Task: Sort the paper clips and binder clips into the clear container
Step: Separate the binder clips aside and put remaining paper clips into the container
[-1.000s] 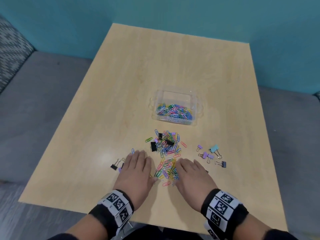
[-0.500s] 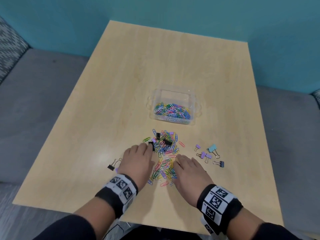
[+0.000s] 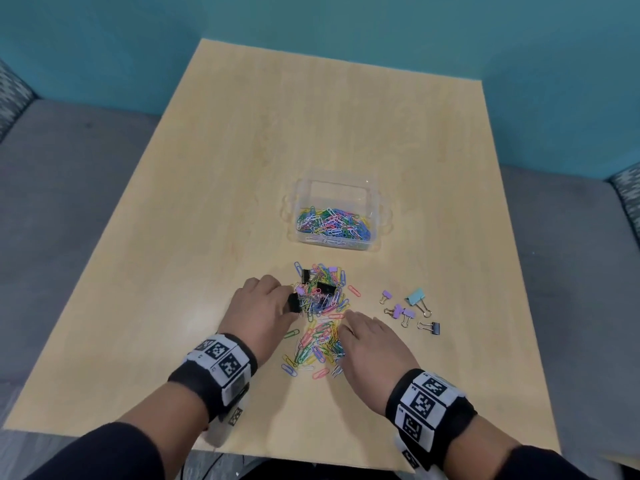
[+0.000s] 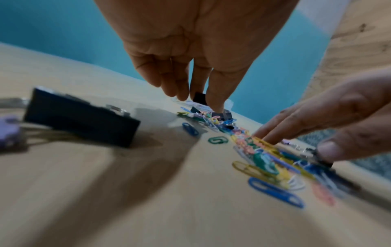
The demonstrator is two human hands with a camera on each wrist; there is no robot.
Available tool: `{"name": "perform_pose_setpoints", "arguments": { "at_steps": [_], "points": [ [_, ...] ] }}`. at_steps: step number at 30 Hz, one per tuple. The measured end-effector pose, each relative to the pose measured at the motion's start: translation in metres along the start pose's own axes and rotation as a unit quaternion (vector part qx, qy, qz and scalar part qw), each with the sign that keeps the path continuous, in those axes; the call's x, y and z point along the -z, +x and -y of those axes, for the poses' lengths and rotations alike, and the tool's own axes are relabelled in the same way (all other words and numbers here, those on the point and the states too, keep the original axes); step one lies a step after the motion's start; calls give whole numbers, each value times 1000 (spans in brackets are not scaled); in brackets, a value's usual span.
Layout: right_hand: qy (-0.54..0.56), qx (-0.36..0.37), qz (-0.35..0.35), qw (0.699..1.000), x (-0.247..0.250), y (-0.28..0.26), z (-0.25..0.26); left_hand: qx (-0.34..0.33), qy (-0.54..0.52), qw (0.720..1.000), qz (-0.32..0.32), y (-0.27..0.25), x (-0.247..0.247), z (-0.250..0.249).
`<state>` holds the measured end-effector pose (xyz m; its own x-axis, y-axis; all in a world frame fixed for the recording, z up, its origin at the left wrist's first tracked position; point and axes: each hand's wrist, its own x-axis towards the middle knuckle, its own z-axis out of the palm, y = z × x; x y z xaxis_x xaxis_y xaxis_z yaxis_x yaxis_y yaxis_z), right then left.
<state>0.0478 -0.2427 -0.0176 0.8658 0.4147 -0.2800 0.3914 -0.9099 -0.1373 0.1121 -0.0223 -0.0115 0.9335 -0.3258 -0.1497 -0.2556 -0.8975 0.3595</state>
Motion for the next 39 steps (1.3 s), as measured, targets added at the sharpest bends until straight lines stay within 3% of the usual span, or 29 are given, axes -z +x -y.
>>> {"name": "perform_pose_setpoints", "arguments": {
  "at_steps": [3, 5, 16, 18, 20, 23, 25, 29, 35, 39],
  "points": [
    [9, 2, 3, 1000, -1, 2, -1, 30, -135, 990, 7, -6, 8, 4],
    [15, 3, 2, 1000, 0, 3, -1, 44, -162, 986, -1, -7, 11, 7],
    [26, 3, -7, 1000, 0, 1, -4, 133, -18, 991, -31, 2, 17, 43],
    [27, 0, -10, 1000, 1, 1, -4, 77, 19, 996, -45, 3, 16, 38],
    [27, -3, -9, 1000, 1, 1, -3, -28, 48, 997, -45, 3, 11, 23],
    [32, -9, -11, 999, 3, 0, -3, -152, 108, 982, 15, -2, -8, 6],
    [32, -10, -10, 999, 3, 0, -3, -138, 142, 975, 97, -6, -21, 5],
    [37, -9, -3, 999, 2, 0, -3, -75, 141, 976, 148, -22, -30, 4],
    [31, -14, 2, 999, 2, 1, -2, -105, 100, 987, 63, -33, -29, -14],
    [34, -11, 8, 999, 4, 1, -2, -106, 115, 987, 43, -30, -29, -18]
  ]
}}
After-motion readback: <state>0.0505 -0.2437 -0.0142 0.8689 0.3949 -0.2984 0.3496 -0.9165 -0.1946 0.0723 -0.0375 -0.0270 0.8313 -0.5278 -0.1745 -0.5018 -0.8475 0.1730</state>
